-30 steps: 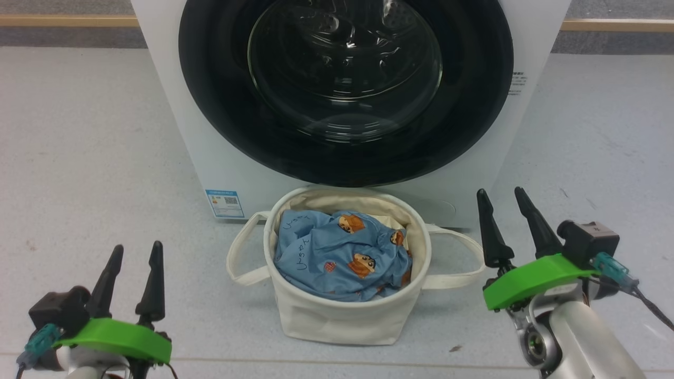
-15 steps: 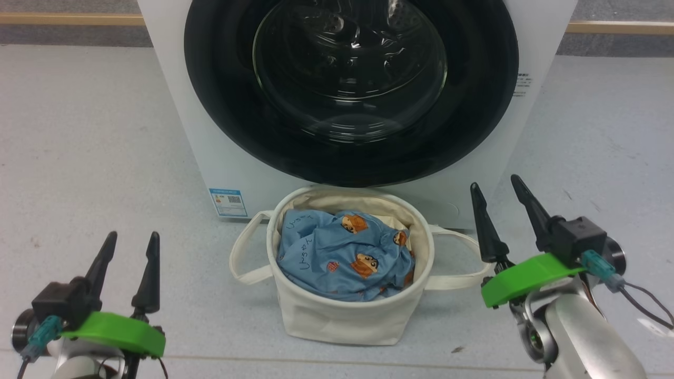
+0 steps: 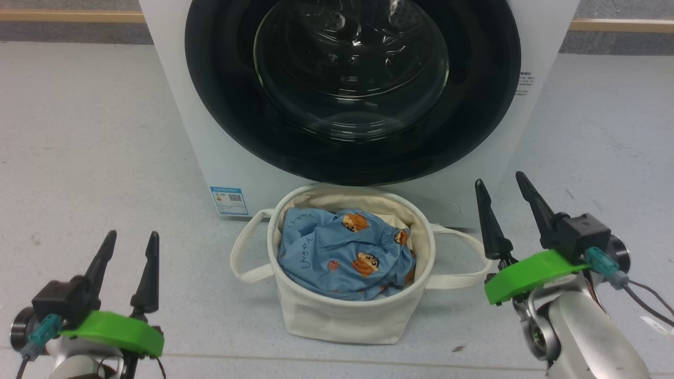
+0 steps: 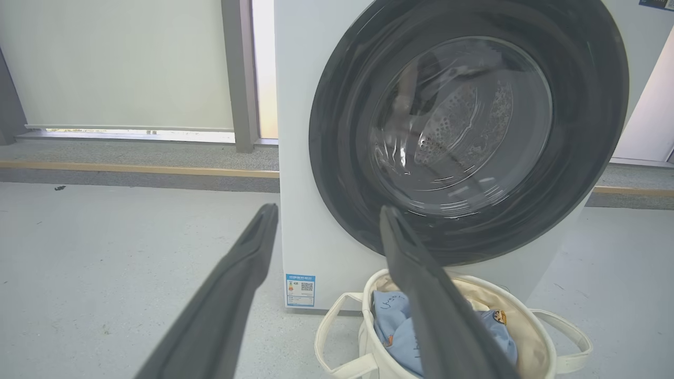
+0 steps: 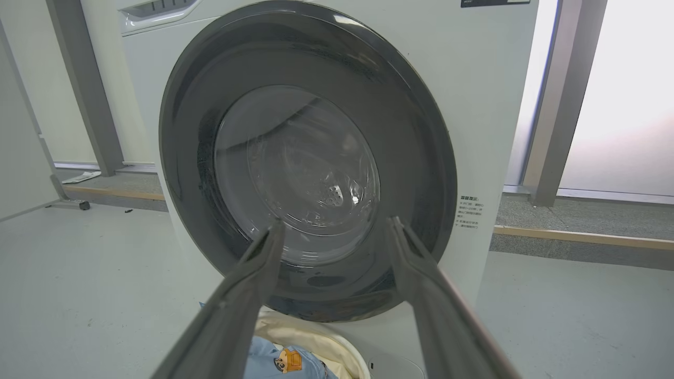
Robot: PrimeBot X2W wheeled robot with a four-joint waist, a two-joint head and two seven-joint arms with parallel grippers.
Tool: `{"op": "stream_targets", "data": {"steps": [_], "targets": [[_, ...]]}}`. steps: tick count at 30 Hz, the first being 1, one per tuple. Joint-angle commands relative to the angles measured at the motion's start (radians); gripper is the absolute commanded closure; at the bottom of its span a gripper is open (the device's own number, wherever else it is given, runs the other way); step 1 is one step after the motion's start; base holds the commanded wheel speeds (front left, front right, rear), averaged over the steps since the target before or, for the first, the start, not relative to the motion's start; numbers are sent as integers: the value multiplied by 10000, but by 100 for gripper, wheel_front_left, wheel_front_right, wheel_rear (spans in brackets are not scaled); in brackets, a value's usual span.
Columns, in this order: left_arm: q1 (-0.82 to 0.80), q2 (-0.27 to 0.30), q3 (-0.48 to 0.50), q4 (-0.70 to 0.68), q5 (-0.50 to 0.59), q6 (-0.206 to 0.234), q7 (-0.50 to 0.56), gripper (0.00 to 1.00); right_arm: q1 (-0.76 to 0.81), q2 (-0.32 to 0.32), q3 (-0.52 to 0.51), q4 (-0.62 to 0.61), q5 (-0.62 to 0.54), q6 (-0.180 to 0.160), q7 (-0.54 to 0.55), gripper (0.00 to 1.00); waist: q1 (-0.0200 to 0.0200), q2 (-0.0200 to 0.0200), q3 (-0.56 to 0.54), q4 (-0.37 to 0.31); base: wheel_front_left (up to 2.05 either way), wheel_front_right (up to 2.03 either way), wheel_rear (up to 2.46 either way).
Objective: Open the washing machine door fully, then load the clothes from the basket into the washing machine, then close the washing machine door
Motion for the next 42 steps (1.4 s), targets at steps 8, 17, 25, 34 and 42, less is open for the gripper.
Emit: {"op": "stream_targets", "data": {"steps": [8, 17, 25, 34, 42], "targets": [[-574, 285, 443, -303, 111, -30, -122, 0, -342, -9, 83, -140, -72, 0, -122, 0, 0, 0, 6, -4, 0, 0, 0], [-559, 281, 515, -238, 148, -61, -122, 0, -346, -13, 41, -146, -29, 0, -122, 0, 0, 0, -1, -14, 0, 0, 0], [-553, 272, 518, -309, 269, -80, -122, 0, -373, -43, 53, -146, 28, 0, -122, 0, 0, 0, -21, -11, 47, 2, -50], [-551, 252, 519, -325, 488, -93, -122, 0, -386, -77, 164, -90, 116, 0, -122, 0, 0, 0, -57, -22, 117, 55, -171], [-503, 255, 372, -273, 572, -119, -122, 0, -393, -100, 225, -58, 166, 0, -122, 0, 0, 0, -79, -92, 134, 112, -246]]}}
